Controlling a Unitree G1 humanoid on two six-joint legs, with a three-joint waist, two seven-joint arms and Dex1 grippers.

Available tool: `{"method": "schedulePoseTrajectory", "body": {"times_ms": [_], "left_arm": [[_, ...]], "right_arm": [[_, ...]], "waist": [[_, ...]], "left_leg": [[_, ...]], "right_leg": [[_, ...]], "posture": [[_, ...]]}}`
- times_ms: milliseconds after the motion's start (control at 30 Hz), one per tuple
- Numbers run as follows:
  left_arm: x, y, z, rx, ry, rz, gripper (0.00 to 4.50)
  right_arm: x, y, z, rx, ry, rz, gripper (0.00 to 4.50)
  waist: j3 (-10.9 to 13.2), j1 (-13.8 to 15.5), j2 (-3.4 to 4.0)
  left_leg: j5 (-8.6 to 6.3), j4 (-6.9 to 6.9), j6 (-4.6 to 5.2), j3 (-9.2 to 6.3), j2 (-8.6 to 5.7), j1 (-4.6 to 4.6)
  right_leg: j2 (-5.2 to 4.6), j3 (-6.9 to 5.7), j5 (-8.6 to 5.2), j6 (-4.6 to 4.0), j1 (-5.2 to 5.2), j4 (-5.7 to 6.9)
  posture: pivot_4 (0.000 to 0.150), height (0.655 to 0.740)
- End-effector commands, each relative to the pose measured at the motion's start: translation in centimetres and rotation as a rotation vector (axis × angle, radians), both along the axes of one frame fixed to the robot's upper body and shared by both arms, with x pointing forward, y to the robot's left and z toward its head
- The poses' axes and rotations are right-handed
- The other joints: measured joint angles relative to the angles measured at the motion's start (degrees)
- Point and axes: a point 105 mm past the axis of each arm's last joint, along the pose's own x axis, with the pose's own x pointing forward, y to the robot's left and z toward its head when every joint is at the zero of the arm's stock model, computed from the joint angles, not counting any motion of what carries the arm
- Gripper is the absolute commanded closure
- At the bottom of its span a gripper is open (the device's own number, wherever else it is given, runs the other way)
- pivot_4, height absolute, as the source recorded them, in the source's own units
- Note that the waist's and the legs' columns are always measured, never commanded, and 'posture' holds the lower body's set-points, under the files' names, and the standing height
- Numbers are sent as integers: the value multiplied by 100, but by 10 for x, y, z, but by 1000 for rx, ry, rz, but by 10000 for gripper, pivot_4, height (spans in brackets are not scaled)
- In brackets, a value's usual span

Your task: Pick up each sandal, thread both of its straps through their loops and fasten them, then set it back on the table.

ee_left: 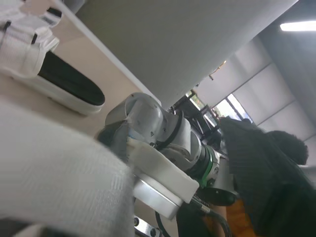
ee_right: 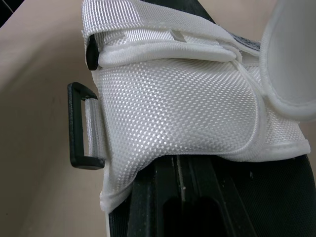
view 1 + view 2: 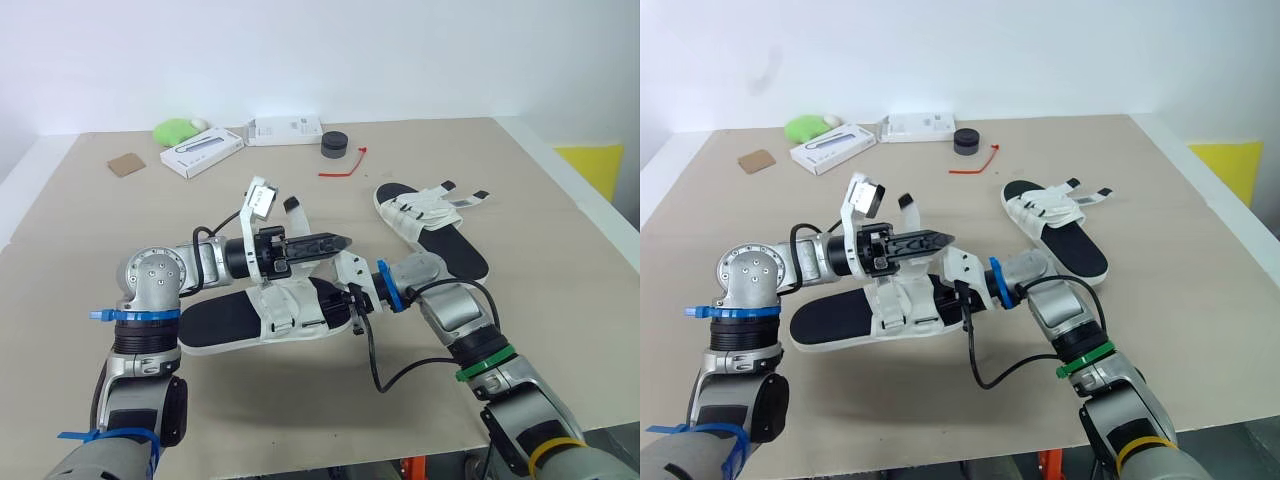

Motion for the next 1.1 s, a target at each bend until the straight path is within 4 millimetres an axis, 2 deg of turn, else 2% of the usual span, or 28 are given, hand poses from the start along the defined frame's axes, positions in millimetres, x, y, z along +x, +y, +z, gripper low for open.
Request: {"method": "schedulePoseTrajectory", "body": {"times_ms": [33, 100, 167, 300, 367, 433, 600, 733, 833, 933, 1100], "left_arm": [[8, 9, 17, -59, -86, 61, 33487], [4, 9, 20, -55, -161, 53, 44286], [-5, 7, 18, -11, -266, 35, 44723], [-35, 0, 3, 114, -527, -78, 44723], [-53, -1, -9, 176, -666, -163, 44723], [-62, 1, -25, 249, -803, -225, 44723], [-61, 9, -58, 405, -1075, -323, 44723], [-52, 5, -63, 440, -1408, -335, 44723], [-48, 1, -65, 429, -1567, -326, 44723], [-50, -2, -63, 359, -1620, -292, 35599], [-48, -1, -50, 319, -1524, -219, 11648]], "right_arm": [[-19, -7, -51, -143, 158, 3, 45000], [-19, -7, -52, -142, 160, 4, 45000], [-20, -8, -52, -143, 161, 4, 45000], [-19, -8, -51, -142, 161, 3, 45000], [-19, -9, -50, -142, 161, 3, 45000], [-20, -9, -51, -143, 162, 4, 45000], [-21, -8, -52, -145, 166, 9, 45000], [-22, -7, -52, -144, 167, 13, 45000], [-22, -7, -52, -143, 167, 13, 45000], [-22, -7, -52, -140, 166, 6, 45000], [-23, -9, -52, -140, 170, 3, 45000]], "waist": [[0, -2, 0], [0, -2, 0], [0, -5, 0], [0, -4, 0], [0, -2, 0], [-1, -2, 1], [-1, 3, 1], [-2, 7, 0], [-14, 28, -1], [-31, 58, 10], [-33, 80, 10]], "left_leg": [[-1, 0, 2, 1, 0, 0], [-4, -1, 6, 1, 0, -1], [-4, -2, 7, 1, 0, -2], [-5, -6, 6, 3, 0, -2], [-5, -5, 5, 3, 1, -2], [-6, -7, 7, 6, 1, 0], [-11, -6, 15, 11, 1, -2], [-21, -5, 34, 16, 1, -2], [-23, -2, 38, 18, 1, -2], [-23, 4, 40, 19, 0, -2], [-23, 8, 48, 19, -1, -3]], "right_leg": [[0, 1, -1, 1, 0, 0], [1, 1, -3, 2, -1, 0], [1, 1, -4, 1, -2, -1], [0, 4, -5, -2, -3, -3], [0, 4, -5, -2, -2, -4], [0, 7, -7, -4, -3, -4], [0, 9, -9, -5, -5, -7], [0, 12, -13, -9, -6, -8], [-1, 13, -13, -10, -4, -8], [-4, 14, -13, -9, -2, -8], [-4, 15, -12, -4, 0, -8]], "posture": [[1500, 7400], [1500, 7400], [1500, 7400], [1500, 7400], [1500, 7400], [1500, 7400], [1500, 7400], [1500, 7400], [1500, 7400], [1500, 7400], [1500, 7400]]}}
